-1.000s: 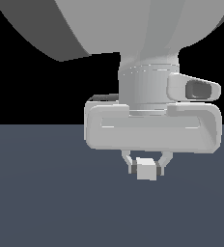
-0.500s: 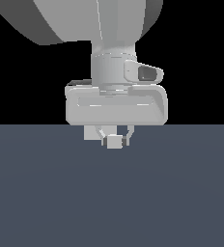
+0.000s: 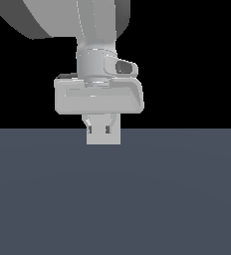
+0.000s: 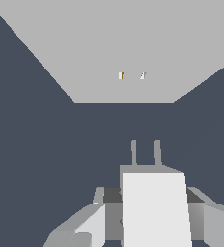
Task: Plug the charger into the wall socket.
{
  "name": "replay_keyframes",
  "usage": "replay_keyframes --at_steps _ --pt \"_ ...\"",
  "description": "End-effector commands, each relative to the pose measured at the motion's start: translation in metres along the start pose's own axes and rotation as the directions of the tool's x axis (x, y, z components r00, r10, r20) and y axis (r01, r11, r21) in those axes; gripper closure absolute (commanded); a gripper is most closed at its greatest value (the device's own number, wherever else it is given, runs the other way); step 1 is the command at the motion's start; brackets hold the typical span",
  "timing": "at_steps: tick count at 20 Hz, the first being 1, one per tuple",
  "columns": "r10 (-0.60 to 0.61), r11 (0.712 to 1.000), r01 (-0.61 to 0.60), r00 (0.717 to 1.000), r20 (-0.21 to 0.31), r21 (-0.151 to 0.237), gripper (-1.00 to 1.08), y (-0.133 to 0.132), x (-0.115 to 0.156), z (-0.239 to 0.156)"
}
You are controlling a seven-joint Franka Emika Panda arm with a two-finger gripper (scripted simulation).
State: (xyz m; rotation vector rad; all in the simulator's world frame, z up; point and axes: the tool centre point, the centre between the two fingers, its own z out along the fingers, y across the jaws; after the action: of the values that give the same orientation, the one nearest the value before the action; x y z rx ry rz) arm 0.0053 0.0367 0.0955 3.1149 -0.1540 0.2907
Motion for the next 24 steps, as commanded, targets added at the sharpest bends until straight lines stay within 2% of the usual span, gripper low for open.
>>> replay_keyframes --at_steps 1,14,24 --pt "-0.003 1.0 0.003 1.0 0.001 0.0 1.08 -0.005 0.005 -0.003" --pt "-0.005 1.0 0.005 1.0 0.001 0.001 1.08 -0.007 0.011 -0.003" --pt "-0.005 1.0 0.005 1.0 0.001 0.001 1.08 -0.007 0.042 0.003"
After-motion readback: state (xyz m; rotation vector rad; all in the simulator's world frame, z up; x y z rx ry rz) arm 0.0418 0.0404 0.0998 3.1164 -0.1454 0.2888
